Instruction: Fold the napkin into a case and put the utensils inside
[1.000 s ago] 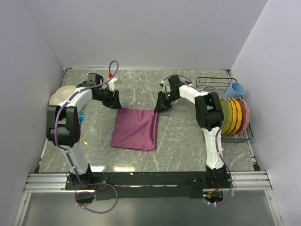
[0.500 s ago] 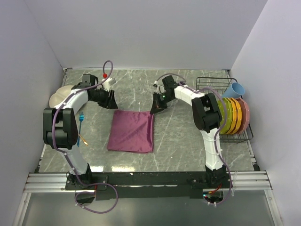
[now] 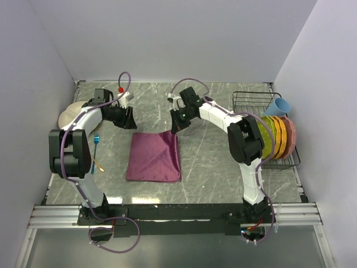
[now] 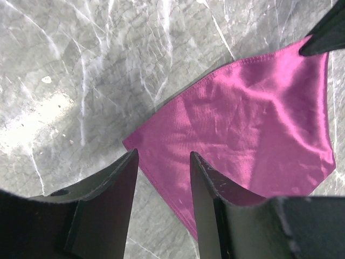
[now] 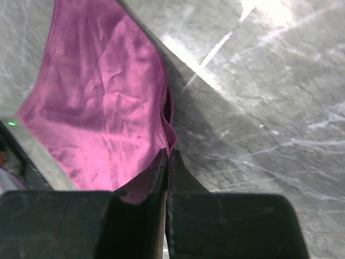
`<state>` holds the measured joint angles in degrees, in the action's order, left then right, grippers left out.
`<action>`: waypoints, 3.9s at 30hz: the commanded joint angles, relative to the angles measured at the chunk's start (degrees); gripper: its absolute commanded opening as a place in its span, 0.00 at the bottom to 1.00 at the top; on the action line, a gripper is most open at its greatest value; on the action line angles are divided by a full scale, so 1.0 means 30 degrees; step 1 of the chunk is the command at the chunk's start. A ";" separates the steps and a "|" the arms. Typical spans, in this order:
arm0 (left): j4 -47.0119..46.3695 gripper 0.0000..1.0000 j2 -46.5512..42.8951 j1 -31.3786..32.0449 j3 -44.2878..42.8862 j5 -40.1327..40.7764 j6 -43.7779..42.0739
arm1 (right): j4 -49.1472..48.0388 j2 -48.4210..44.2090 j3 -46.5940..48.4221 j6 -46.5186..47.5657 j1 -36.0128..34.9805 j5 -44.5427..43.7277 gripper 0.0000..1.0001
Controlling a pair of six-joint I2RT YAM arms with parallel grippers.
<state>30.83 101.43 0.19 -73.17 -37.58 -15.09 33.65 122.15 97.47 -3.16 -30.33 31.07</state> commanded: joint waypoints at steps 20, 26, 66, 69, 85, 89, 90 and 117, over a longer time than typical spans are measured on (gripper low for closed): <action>-0.0726 0.49 -0.2548 -0.2640 0.2151 -0.0392 0.1194 | 0.1000 -0.3009 -0.3072 1.1298 -0.3807 -0.0689 0.00; -0.0580 0.49 -0.3164 -0.2991 0.2767 -0.0334 0.0872 | 0.1030 -0.4354 -0.4890 1.4988 -0.4012 -0.0455 0.00; 0.2436 0.47 0.0321 0.1959 0.2504 0.0515 -0.0887 | -0.0289 -0.8020 -1.0780 2.1062 -0.4862 -0.0688 0.00; 0.2906 0.42 0.0614 0.2018 0.2387 0.0692 -0.1238 | -0.0172 -0.7933 -1.0956 2.1238 -0.4949 -0.0718 0.00; 0.4867 0.57 0.0759 0.0786 -0.1676 -0.0597 -0.5157 | -0.0112 -0.6293 -1.0664 2.3666 -0.5711 -0.3469 0.00; 0.6625 0.57 0.2777 0.2015 -0.3675 -0.0802 -0.6189 | -0.0580 -0.6146 -1.0694 2.4489 -0.5770 -0.4086 0.00; 0.6860 0.57 0.3044 0.2134 -0.3881 -0.0889 -0.6190 | -0.0843 -0.6059 -1.0693 2.4809 -0.5770 -0.4203 0.00; 0.2408 0.25 0.1991 0.4771 0.1272 -0.1214 -0.1093 | -0.7084 -0.8957 -1.5556 2.8797 -0.5682 -0.4731 0.00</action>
<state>39.22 107.31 13.47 -70.39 -42.02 -19.86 14.24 97.45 52.73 81.73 -47.13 16.91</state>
